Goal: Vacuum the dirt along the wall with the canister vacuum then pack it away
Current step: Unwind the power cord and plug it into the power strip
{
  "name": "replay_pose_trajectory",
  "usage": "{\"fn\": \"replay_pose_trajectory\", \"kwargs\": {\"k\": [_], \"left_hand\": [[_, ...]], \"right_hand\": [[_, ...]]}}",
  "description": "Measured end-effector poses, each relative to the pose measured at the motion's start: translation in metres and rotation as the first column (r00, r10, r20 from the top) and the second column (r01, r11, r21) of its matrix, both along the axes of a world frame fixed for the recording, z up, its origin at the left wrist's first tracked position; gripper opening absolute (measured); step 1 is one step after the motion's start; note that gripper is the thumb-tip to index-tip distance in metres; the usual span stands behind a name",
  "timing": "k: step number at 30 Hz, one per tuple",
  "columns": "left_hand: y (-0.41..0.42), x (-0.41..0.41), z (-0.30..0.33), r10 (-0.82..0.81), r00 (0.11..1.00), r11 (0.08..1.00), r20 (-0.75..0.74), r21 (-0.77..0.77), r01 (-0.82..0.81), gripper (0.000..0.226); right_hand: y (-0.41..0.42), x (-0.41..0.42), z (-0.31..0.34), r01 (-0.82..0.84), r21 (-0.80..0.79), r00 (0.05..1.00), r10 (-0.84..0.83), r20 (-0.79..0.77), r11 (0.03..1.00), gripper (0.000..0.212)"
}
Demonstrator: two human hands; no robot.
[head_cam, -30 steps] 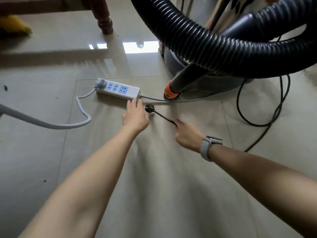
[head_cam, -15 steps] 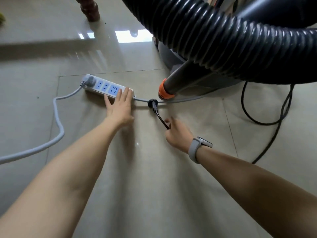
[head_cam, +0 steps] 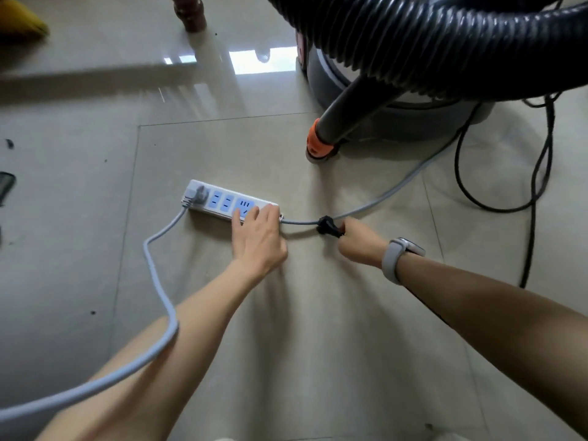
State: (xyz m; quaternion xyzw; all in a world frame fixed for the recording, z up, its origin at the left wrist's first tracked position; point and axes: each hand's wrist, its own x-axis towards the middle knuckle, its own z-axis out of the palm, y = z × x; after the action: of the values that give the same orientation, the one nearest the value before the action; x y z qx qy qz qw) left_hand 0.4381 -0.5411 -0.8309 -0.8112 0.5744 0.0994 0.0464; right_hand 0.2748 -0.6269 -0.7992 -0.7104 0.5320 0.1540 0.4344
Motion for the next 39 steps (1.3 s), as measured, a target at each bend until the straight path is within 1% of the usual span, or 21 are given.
{"fn": "replay_pose_trajectory", "kwargs": {"k": [2, 3, 5, 6, 8, 9, 10, 11, 12, 14, 16, 18, 20, 22, 24, 27, 28, 30, 32, 35, 39], "left_hand": [[-0.023, -0.011, 0.012, 0.087, 0.996, 0.996, 0.017, 0.011, -0.087, 0.031], [-0.036, -0.016, 0.017, 0.147, 0.989, 0.988, 0.003, 0.052, -0.147, 0.030], [-0.059, -0.020, 0.026, 0.316, 0.946, 0.942, -0.068, 0.138, -0.305, 0.036], [-0.069, -0.020, 0.028, 0.429, 0.894, 0.899, -0.131, 0.157, -0.408, 0.040], [-0.084, -0.021, 0.031, 0.648, 0.704, 0.760, -0.289, 0.193, -0.620, 0.044], [-0.090, -0.021, 0.030, 0.707, 0.623, 0.700, -0.334, 0.206, -0.684, 0.046], [-0.094, -0.022, 0.030, 0.735, 0.588, 0.668, -0.339, 0.214, -0.712, 0.048], [-0.098, -0.022, 0.029, 0.739, 0.599, 0.668, -0.309, 0.226, -0.708, 0.050], [-0.101, -0.020, 0.029, 0.716, 0.654, 0.699, -0.247, 0.243, -0.673, 0.049], [-0.102, -0.008, 0.029, 0.582, 0.807, 0.793, -0.102, 0.290, -0.536, 0.043], [-0.098, 0.014, 0.027, 0.379, 0.925, 0.880, -0.036, 0.323, -0.348, 0.034], [-0.087, 0.040, 0.025, 0.142, 0.990, 0.944, 0.002, 0.300, -0.136, 0.030], [-0.069, 0.065, 0.020, 0.005, 1.000, 0.966, 0.011, 0.257, -0.008, 0.037], [-0.050, 0.086, 0.014, -0.045, 0.999, 0.975, 0.020, 0.220, 0.039, 0.045], [-0.030, 0.103, 0.010, -0.079, 0.993, 0.980, 0.083, 0.187, 0.062, 0.052], [-0.006, 0.119, 0.005, -0.045, 0.992, 0.981, 0.122, 0.194, 0.021, 0.060], [0.000, 0.122, 0.003, -0.025, 0.996, 0.980, 0.086, 0.199, 0.008, 0.061], [0.005, 0.123, 0.002, -0.004, 0.999, 0.985, -0.049, 0.170, 0.013, 0.058], [0.010, 0.117, 0.002, -0.044, 0.989, 0.988, -0.144, 0.137, 0.064, 0.054], [0.025, 0.100, 0.000, -0.092, 0.974, 0.992, -0.205, 0.061, 0.107, 0.054], [0.042, 0.078, -0.005, -0.140, 0.957, 0.990, -0.253, -0.013, 0.141, 0.055]], "right_hand": [[-0.007, -0.001, 0.004, 0.066, -0.020, 0.998, -0.066, 0.026, 0.998, 0.020], [-0.010, -0.002, 0.005, 0.089, -0.029, 0.996, -0.088, 0.027, 0.996, 0.020], [-0.013, -0.002, 0.007, 0.121, -0.045, 0.992, -0.119, 0.032, 0.992, 0.012], [-0.014, -0.003, 0.007, 0.137, -0.048, 0.990, -0.135, 0.044, 0.989, 0.009], [-0.015, -0.006, 0.005, 0.160, -0.058, 0.985, -0.155, 0.078, 0.986, 0.005], [-0.016, -0.008, 0.003, 0.162, -0.067, 0.984, -0.156, 0.091, 0.984, 0.006], [-0.017, -0.010, 0.001, 0.164, -0.072, 0.983, -0.156, 0.101, 0.984, 0.007], [-0.018, -0.011, -0.002, 0.166, -0.073, 0.982, -0.157, 0.108, 0.984, 0.009], [-0.019, -0.012, -0.005, 0.168, -0.075, 0.981, -0.159, 0.112, 0.983, 0.011], [-0.020, -0.013, -0.009, 0.164, -0.095, 0.981, -0.153, 0.116, 0.982, 0.012], [-0.020, -0.011, -0.012, 0.141, -0.126, 0.985, -0.127, 0.113, 0.982, 0.015], [-0.018, -0.006, -0.012, 0.095, -0.171, 0.992, -0.078, 0.103, 0.981, 0.021], [-0.016, 0.000, -0.010, 0.020, -0.242, 0.996, 0.001, 0.089, 0.970, 0.024], [-0.012, 0.008, -0.009, -0.039, -0.314, 0.996, 0.064, 0.069, 0.949, 0.025], [-0.008, 0.017, -0.007, -0.076, -0.363, 0.993, 0.104, 0.059, 0.929, 0.025], [0.000, 0.033, -0.004, -0.155, -0.447, 0.977, 0.203, 0.061, 0.881, 0.026], [0.003, 0.038, -0.003, -0.172, -0.472, 0.972, 0.227, 0.063, 0.864, 0.026], [0.010, 0.049, -0.002, -0.203, -0.501, 0.963, 0.264, 0.053, 0.841, 0.024], [0.015, 0.057, -0.002, -0.230, -0.500, 0.954, 0.294, 0.053, 0.835, 0.022], [0.018, 0.062, 0.001, -0.287, -0.497, 0.937, 0.349, 0.033, 0.819, 0.020], [0.016, 0.059, 0.005, -0.433, -0.501, 0.883, 0.464, -0.069, 0.749, 0.018]]}}
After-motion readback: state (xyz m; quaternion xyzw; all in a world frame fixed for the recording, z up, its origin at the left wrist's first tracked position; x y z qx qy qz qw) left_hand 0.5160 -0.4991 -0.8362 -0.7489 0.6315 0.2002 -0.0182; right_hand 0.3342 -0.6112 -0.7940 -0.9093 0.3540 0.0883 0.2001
